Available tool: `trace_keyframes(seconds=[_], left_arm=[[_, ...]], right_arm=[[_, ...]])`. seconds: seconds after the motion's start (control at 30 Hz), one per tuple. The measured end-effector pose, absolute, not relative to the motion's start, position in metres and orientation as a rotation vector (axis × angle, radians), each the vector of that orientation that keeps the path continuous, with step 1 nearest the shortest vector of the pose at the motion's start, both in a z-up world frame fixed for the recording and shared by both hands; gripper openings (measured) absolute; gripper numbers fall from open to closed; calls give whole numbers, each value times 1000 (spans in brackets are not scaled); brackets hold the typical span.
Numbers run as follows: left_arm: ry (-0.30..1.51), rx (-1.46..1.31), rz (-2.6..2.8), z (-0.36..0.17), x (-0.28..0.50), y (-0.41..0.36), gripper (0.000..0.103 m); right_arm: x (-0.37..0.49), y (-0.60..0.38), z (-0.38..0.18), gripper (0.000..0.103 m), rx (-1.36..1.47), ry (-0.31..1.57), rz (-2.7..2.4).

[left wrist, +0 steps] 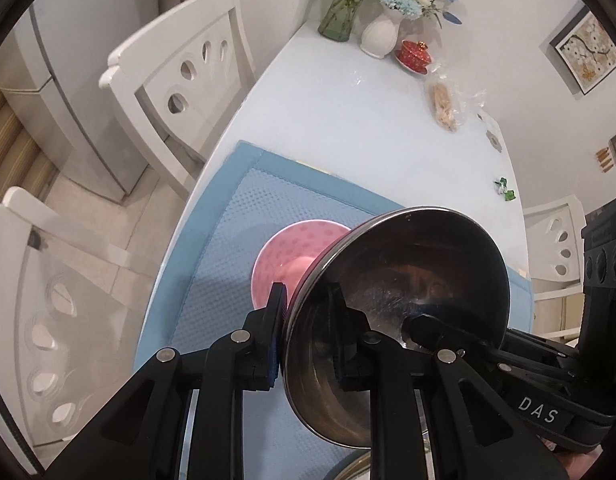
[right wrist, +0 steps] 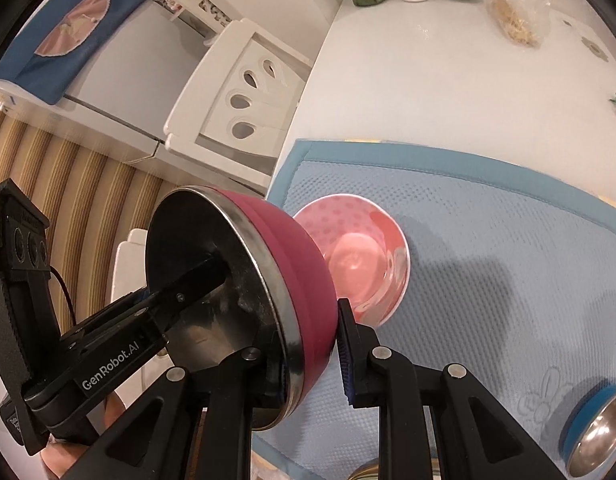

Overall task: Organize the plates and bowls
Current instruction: 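Lift the magenta bowl with both grippers and carry it over the pink polka-dot bowl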

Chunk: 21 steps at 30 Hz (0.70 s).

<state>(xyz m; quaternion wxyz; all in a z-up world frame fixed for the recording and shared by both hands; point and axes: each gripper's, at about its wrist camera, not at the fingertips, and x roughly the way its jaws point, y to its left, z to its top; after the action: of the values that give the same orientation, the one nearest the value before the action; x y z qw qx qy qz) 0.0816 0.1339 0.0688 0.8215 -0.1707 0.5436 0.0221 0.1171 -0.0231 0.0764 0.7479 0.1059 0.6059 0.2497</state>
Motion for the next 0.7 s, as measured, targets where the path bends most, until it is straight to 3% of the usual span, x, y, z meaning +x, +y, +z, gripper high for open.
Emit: trace_keyframes(seconds=[0.7], left_arm=[[1244,-363,46,7,115,137,17]], right_arm=[[154,-26,11,19,265,1413,504]])
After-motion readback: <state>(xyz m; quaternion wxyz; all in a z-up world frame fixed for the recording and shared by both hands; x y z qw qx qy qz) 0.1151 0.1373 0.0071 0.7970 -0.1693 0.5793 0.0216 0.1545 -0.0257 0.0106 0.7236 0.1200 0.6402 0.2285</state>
